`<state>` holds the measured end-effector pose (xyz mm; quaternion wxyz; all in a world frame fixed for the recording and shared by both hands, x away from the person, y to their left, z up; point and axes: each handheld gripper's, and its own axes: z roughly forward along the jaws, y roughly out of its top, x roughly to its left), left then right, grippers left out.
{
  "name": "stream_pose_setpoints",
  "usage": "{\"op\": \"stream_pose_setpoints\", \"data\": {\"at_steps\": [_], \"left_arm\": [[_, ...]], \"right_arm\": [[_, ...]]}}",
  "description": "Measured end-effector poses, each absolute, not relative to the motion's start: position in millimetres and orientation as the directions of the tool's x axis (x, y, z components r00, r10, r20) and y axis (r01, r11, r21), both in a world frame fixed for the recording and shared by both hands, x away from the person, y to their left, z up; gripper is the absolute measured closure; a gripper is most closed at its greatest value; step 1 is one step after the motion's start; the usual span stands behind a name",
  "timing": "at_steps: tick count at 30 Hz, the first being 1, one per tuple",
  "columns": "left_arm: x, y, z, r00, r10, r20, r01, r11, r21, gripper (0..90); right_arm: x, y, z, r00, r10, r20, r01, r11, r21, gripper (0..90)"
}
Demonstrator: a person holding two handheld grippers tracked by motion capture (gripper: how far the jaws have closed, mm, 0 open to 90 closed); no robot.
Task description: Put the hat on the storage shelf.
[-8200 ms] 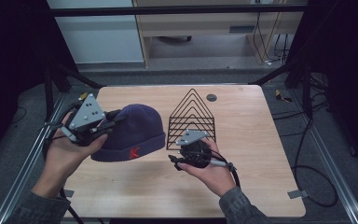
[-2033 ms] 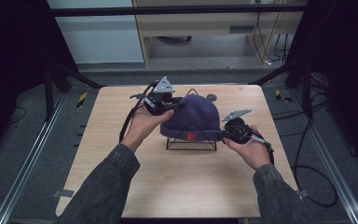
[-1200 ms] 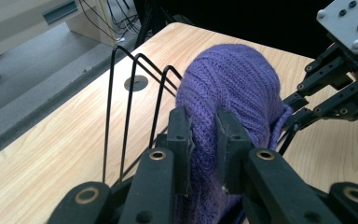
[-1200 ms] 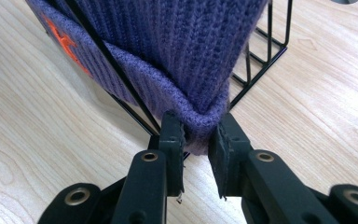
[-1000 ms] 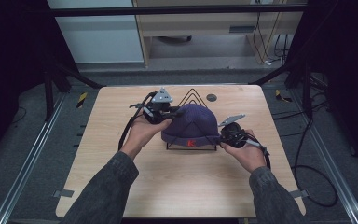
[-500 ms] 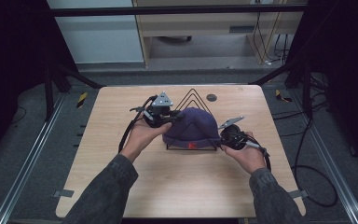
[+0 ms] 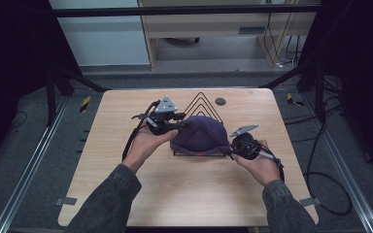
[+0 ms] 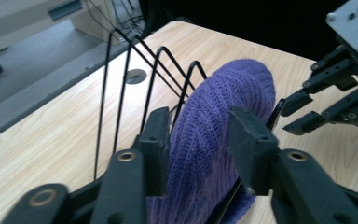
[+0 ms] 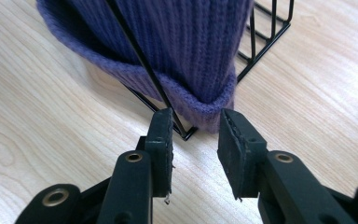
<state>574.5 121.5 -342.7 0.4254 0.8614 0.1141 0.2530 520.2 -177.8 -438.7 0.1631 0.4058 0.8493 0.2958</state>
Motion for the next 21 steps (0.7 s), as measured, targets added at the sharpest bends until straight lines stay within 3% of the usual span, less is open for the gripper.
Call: {"op": "stream_pose_setpoints", "data": {"at_steps": [16, 21], "left_arm": [[555.6, 136.5, -332.3, 0.832, 0.444, 0.332, 0.01, -0.611, 0.792, 37.0], [552.2, 140.1, -331.1, 0.834, 0.444, 0.327, 0.026, -0.623, 0.782, 25.2]], "right_arm": [[505.0, -168.5, -415.5, -0.608, 0.792, -0.063, 0.555, 0.48, 0.679, 50.2], [500.5, -166.5, -408.0, -0.602, 0.795, -0.066, 0.538, 0.465, 0.703, 40.8]]}}
